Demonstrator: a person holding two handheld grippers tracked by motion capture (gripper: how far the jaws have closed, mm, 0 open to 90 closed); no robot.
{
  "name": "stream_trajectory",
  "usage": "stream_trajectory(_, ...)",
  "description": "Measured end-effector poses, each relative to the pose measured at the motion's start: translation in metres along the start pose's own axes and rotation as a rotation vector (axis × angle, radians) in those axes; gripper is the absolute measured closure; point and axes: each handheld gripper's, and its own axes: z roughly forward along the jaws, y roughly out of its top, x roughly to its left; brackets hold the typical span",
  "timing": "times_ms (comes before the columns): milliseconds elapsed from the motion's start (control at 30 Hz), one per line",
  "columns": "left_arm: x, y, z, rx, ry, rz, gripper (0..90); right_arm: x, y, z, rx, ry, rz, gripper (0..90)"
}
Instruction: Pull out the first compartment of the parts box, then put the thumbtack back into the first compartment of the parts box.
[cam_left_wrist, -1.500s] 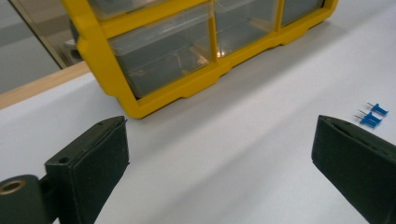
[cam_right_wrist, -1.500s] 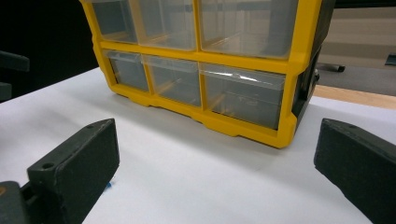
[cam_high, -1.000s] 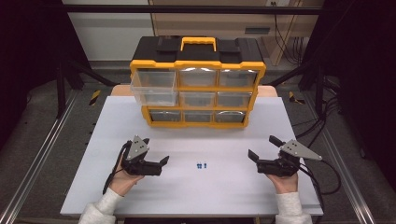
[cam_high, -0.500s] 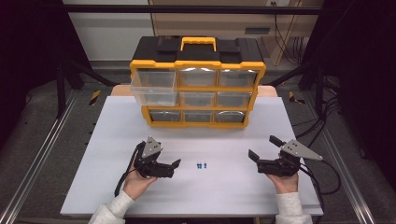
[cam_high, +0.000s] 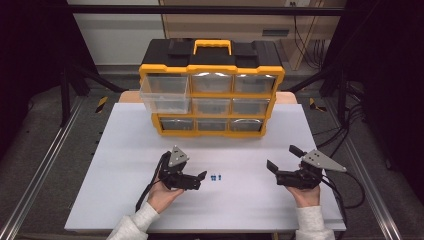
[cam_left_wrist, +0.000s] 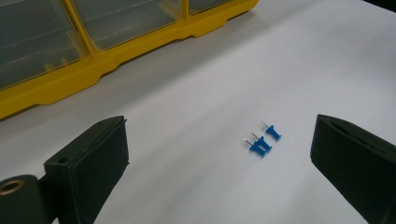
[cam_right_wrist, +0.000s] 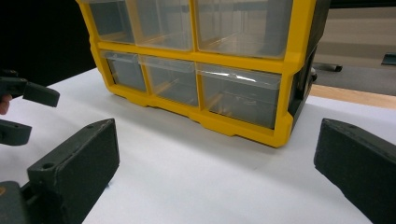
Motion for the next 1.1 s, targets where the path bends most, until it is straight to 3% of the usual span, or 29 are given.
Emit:
stream_trajectory(367,-0.005,-0.003,0.021,0.053,0.013,-0.036,6.6,-0.001,-0.001,0.000,0.002,0.002,0.000,0.6)
stream_trajectory(467,-0.005,-0.004,0.025,0.064,0.009,-0.054,9.0,0.000,-0.001,0.001,0.000,0.001,0.001,0.6)
stream_trajectory(600,-0.007,-0.007,0.031,0.087,0.014,-0.043,12.8,0.000,-0.001,0.001,0.007,0.001,0.005,0.6)
stream_trajectory(800,-0.011,-0.010,0.039,0.102,0.015,-0.076,17.3,0.000,-0.001,0.001,0.002,0.005,-0.003,0.6)
stream_trajectory(1100,-0.019,-0.013,0.051,0.141,0.040,-0.064,22.7,0.000,-0.001,0.001,0.003,0.003,0.001,0.6)
